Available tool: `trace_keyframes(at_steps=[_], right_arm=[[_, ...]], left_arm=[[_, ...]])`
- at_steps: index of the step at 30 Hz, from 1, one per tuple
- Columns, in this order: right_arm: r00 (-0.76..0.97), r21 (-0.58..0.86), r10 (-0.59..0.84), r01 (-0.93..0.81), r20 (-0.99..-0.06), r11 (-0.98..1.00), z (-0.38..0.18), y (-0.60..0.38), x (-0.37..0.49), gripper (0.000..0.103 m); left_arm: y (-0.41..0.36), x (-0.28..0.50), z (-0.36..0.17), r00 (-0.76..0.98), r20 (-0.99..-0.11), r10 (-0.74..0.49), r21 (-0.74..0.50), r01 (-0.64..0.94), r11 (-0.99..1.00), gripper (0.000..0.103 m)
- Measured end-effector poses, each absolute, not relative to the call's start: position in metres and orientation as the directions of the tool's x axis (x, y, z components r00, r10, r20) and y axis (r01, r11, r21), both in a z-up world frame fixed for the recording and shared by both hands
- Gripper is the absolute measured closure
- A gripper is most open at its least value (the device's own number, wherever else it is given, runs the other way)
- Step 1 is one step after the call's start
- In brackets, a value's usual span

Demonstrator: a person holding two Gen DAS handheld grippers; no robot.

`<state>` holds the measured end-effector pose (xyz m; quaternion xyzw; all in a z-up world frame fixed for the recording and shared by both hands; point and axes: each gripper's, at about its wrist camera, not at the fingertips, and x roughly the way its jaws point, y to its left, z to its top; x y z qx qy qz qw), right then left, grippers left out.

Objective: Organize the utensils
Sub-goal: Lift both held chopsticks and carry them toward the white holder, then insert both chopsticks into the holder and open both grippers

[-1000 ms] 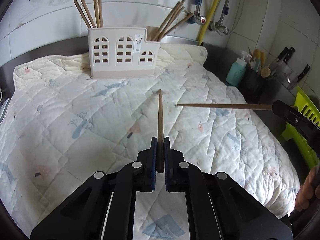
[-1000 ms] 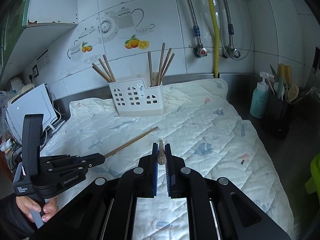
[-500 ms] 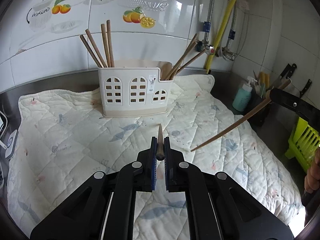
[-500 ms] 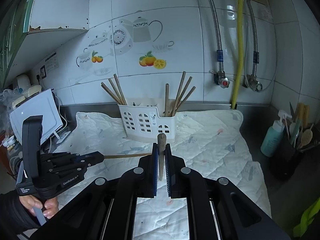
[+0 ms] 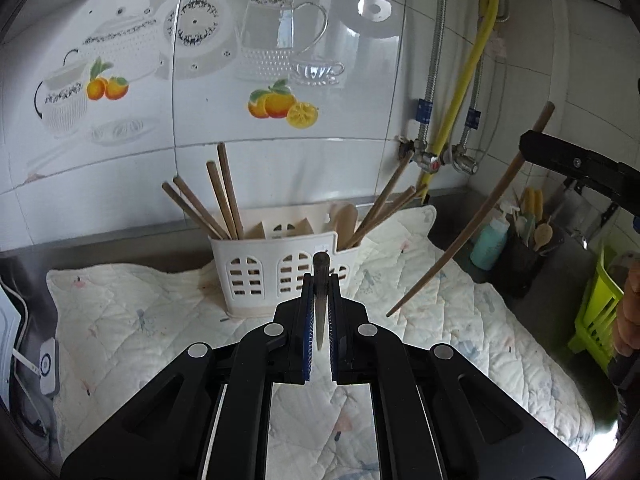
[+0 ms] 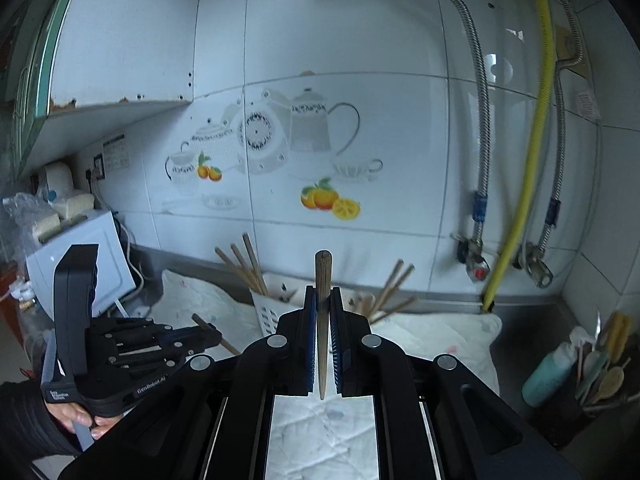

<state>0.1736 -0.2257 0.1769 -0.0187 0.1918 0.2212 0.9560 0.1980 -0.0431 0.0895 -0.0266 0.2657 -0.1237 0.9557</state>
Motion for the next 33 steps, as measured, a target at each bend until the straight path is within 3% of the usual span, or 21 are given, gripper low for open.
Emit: trace_keyframes(at_steps=[15,33], right_arm=[[0.861,0.064,0.401,-0.402,-0.314,0.914,0.212,-0.212,0.228,0.096],[0.858,0.065,0.384,-0.386,-0.341,0.920,0.193,-0.202,0.281,0.096]], left_arm=[[-0.027,0.225,0.196,0.944,-0.278,-0.180,-0.074,0.166,0.983,0.098],[-0.006,0.282,0.197,0.955,-0.270,-0.120,-0.129,0.088,0.988,0.098]])
